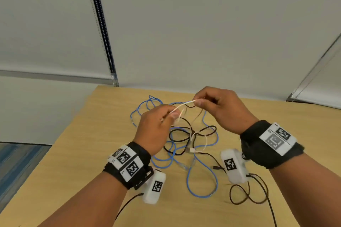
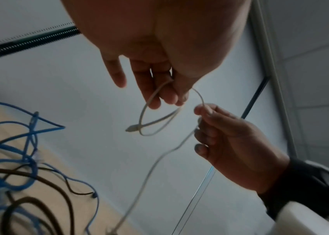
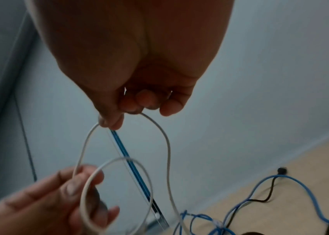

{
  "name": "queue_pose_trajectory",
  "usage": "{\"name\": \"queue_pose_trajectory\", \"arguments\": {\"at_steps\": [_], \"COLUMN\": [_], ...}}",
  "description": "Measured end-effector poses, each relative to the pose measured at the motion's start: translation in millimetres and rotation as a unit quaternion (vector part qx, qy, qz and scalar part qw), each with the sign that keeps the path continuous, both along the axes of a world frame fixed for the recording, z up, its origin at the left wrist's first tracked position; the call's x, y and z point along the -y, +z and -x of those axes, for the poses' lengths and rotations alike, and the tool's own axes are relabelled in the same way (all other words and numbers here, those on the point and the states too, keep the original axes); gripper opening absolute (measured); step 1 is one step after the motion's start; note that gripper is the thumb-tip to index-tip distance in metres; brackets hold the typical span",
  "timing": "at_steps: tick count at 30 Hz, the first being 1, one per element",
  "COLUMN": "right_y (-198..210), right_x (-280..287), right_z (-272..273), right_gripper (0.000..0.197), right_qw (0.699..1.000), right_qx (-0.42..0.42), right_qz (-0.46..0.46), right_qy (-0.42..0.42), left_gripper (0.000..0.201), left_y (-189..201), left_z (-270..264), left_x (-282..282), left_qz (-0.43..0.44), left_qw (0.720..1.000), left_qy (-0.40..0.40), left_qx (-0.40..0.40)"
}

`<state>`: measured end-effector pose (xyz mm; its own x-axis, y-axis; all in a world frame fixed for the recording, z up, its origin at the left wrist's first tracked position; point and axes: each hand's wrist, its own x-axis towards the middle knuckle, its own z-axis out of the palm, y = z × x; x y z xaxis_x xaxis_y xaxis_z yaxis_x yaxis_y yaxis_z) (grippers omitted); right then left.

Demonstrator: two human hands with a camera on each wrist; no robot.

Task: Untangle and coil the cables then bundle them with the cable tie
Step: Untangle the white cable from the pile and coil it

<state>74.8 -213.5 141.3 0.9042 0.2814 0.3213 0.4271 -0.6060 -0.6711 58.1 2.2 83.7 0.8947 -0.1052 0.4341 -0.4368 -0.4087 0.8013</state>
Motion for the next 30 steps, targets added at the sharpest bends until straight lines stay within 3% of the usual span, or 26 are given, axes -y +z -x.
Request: {"name": "queue_pose_trajectory", "arguments": {"at_steps": [4, 7, 11, 13, 16, 19, 21, 23, 25, 30], "right_y": [4.3, -5.9, -13.5, -16.0, -16.6, -10.4, -13.5, -17.6, -16.0, -4.9], "right_x": [40.2, 58.4, 77.2, 83.3, 79.1, 52.1, 32.9, 21.2, 21.6, 38.6], "right_z": [8.3, 15.9, 21.0, 22.2, 25.7, 33.7, 38.8, 41.7, 42.4, 38.5], "right_gripper": [0.011, 0.018, 0.013, 0.009, 0.019, 0.025, 0.035, 0.03, 0.013, 0.013], "right_qw": [0.994, 0.984, 0.948, 0.952, 0.975, 0.991, 0.989, 0.985, 0.994, 0.984], "right_qx": [-0.004, -0.026, -0.059, -0.074, -0.024, 0.056, 0.04, -0.012, -0.069, -0.102], "right_qz": [-0.061, -0.124, -0.24, -0.201, -0.053, 0.048, 0.137, 0.17, 0.088, -0.142], "right_qy": [-0.086, -0.125, -0.203, -0.216, -0.214, -0.111, -0.036, -0.006, 0.001, -0.039], "left_gripper": [0.015, 0.019, 0.023, 0.026, 0.026, 0.027, 0.024, 0.021, 0.02, 0.027], "left_y": [-3.6, -13.0, -26.3, -29.8, -26.9, -17.6, -10.1, -3.5, -2.4, -18.8], "left_z": [-7.9, -11.0, -12.7, -12.0, -8.1, -2.0, 1.6, 3.2, 1.4, -0.7], "left_x": [-2.4, -3.2, -2.5, -1.4, 8.0, 23.4, 32.2, 36.6, 35.3, 23.8], "left_qz": [0.047, -0.02, -0.093, -0.101, -0.111, -0.112, -0.075, -0.026, -0.003, 0.022], "left_qw": [0.997, 0.995, 0.991, 0.989, 0.988, 0.987, 0.988, 0.988, 0.988, 0.984], "left_qy": [-0.012, -0.045, -0.023, -0.026, -0.047, -0.087, -0.118, -0.132, -0.133, -0.132], "left_qx": [-0.065, -0.086, -0.09, -0.103, -0.094, -0.074, -0.068, -0.073, -0.083, -0.114]}}
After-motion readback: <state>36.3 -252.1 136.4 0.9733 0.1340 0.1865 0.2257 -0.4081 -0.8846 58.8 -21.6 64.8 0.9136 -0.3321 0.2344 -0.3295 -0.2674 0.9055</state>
